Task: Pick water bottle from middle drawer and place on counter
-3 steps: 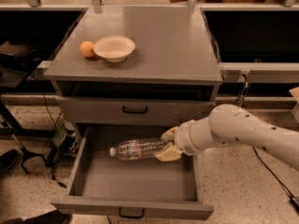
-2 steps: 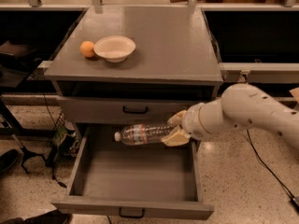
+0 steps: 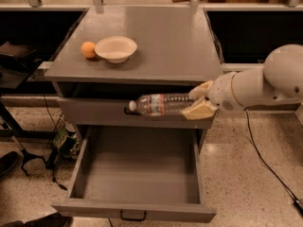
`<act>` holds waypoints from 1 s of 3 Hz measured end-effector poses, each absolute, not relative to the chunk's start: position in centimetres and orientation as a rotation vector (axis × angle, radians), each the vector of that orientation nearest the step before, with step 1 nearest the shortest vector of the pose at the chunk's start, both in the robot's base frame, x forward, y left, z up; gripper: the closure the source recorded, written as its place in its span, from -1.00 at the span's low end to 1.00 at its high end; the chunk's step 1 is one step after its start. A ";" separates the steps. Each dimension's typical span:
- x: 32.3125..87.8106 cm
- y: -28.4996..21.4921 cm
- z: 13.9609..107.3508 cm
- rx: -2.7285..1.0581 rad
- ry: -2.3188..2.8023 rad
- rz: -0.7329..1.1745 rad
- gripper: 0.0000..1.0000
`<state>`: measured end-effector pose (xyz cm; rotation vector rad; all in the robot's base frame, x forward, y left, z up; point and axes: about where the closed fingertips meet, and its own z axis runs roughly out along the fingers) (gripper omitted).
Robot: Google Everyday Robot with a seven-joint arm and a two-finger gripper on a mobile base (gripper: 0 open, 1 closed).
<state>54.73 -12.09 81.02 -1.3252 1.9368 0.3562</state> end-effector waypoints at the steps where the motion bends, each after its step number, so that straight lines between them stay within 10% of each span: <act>1: 55.8 -14.5 84.5 -1.262 1.926 0.374 1.00; 3: 60.5 -16.0 90.0 -1.058 1.885 0.472 1.00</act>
Offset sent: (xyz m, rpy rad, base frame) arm 0.0611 -0.0597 0.1045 0.2225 -0.0307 -0.1338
